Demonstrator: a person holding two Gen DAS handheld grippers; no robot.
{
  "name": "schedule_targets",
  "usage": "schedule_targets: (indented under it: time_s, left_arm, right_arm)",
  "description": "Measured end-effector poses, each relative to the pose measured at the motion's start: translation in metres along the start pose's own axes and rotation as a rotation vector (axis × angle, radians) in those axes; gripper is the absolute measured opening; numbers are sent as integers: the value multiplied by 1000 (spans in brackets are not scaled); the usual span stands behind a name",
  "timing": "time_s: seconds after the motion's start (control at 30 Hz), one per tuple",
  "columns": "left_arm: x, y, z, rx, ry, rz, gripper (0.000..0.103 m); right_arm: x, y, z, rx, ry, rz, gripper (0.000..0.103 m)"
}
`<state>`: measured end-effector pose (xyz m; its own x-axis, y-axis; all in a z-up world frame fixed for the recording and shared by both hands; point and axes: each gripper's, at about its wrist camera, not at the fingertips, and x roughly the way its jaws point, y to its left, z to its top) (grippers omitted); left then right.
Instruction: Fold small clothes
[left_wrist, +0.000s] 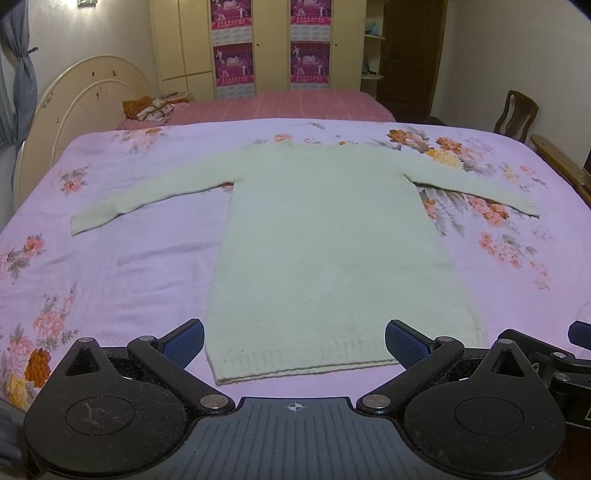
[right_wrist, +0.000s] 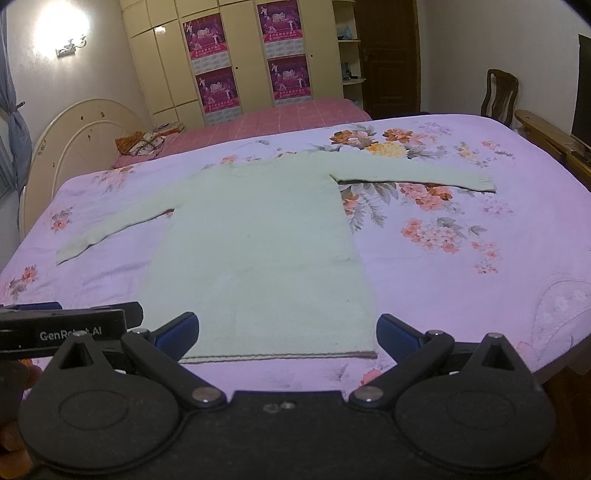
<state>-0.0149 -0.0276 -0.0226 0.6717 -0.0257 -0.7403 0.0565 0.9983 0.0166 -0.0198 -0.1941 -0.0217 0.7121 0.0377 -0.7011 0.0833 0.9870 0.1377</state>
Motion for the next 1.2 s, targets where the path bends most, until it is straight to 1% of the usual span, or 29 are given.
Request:
schedule_targets:
  time_s: [0.57,0.77,0.97,1.2]
  left_arm:
    - [13,14,3,-18,9,5,103]
    - [24,19,8,-22,16,10,103]
    - [45,22,23,-24,6,28,103]
    - [82,15,54,-3,-2,21,103]
  right_arm:
    - [10,12,2,-12,3,-5,102]
    - [15,14,6,-22,-4,-14,102]
    - [26,11,18,-54,-40,-51,102]
    - [53,-12,45,-25,-74,-69,102]
